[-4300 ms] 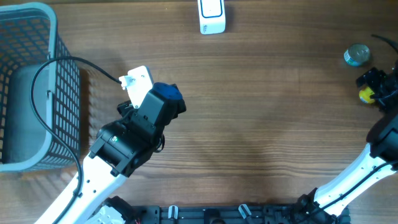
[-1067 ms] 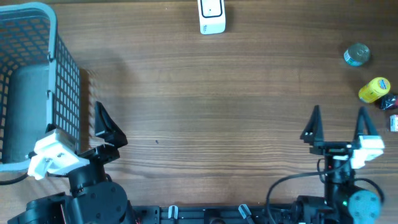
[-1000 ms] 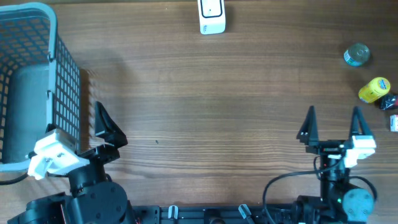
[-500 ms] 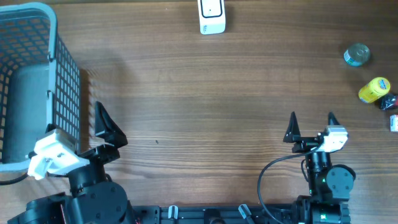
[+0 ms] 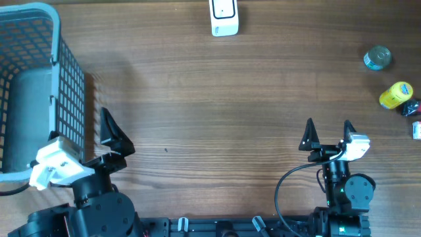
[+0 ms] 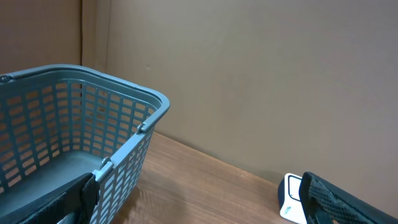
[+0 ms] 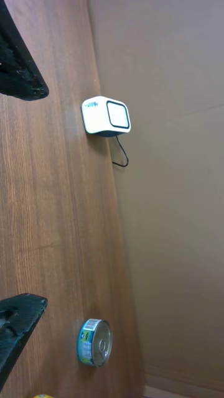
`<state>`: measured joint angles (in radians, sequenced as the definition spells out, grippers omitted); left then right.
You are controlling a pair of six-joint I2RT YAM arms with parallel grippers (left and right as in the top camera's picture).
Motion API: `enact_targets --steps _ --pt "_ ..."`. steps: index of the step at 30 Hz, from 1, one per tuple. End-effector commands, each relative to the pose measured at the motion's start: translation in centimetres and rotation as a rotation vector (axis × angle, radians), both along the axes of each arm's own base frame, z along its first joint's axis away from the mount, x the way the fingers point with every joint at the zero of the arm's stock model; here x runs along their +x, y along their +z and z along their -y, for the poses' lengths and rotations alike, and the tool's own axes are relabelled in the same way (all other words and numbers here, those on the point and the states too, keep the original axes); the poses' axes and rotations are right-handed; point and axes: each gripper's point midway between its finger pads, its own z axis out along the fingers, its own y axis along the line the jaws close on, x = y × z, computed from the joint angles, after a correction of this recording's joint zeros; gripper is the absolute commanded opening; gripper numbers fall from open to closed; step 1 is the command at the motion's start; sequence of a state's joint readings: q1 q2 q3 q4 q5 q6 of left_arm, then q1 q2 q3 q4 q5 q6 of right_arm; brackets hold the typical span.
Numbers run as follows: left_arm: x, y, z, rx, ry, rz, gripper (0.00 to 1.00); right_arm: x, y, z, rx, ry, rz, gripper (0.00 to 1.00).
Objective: Scan the item barcode
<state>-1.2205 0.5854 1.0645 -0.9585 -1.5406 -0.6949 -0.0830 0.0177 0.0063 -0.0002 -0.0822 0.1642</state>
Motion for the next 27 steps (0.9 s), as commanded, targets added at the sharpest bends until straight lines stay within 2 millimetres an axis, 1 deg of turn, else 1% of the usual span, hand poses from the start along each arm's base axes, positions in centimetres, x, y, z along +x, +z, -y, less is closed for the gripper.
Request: enact_targets --steps 1,7,8,10,11,12,15,16,17,19,21,22,23,25,27 --pt "0.0 0.0 0.0 -0.006 0.013 0.012 1.00 0.0 0.0 -0.1 0.022 0.005 0.002 1.00" --pt "0.0 0.0 0.1 0.000 0.009 0.007 1.00 0.0 0.0 -0.1 0.022 0.005 0.002 1.00" --pt "0.1 -0.2 0.4 -0.020 -0.011 0.003 1.00 0.0 0.0 -0.1 0.021 0.005 0.002 1.00" --pt "0.5 -1.0 1.8 -0.079 -0.088 -0.025 1.00 0.0 0.0 -0.1 0.022 0.005 0.002 1.00" --pt "0.6 -1.8 2.5 -0.105 -0.114 -0.038 1.00 0.0 0.0 -0.1 0.021 0.005 0.002 1.00" --pt "0.7 -2.4 2.6 -0.122 -0.110 -0.035 1.00 0.0 0.0 -0.1 0.022 0.005 0.002 1.00" --pt "1.4 -5.1 2.7 -0.225 -0.035 -0.004 1.00 0.0 0.0 -0.1 0.022 0.005 0.002 1.00" --pt "1.8 -6.4 2.7 -0.284 0.001 0.013 1.00 0.0 0.0 -0.1 0.021 0.005 0.002 1.00" --pt "2.6 -8.3 2.8 -0.364 0.037 0.033 1.00 0.0 0.0 -0.1 0.022 0.005 0.002 1.00" --pt "4.2 -11.1 3.3 -0.482 0.058 0.051 1.00 0.0 0.0 -0.1 0.022 0.005 0.002 1.00" --pt "6.1 -13.1 4.1 -0.568 0.014 0.056 1.00 0.0 0.0 -0.1 0.022 0.005 0.002 0.99" --pt "7.5 -13.8 4.7 -0.599 -0.054 0.069 1.00 0.0 0.0 -0.1 0.022 0.005 0.002 1.00" --pt "8.3 -14.2 4.8 -0.624 -0.093 0.096 1.00 0.0 0.0 -0.1 0.021 0.005 0.002 1.00" --pt "9.3 -14.8 3.8 -0.696 -0.120 0.164 1.00 0.0 0.0 -0.1 0.021 0.005 0.002 1.00" --pt "9.7 -14.8 2.9 -0.697 -0.161 0.200 1.00 0.0 0.0 -0.1 0.022 0.005 0.002 1.00"
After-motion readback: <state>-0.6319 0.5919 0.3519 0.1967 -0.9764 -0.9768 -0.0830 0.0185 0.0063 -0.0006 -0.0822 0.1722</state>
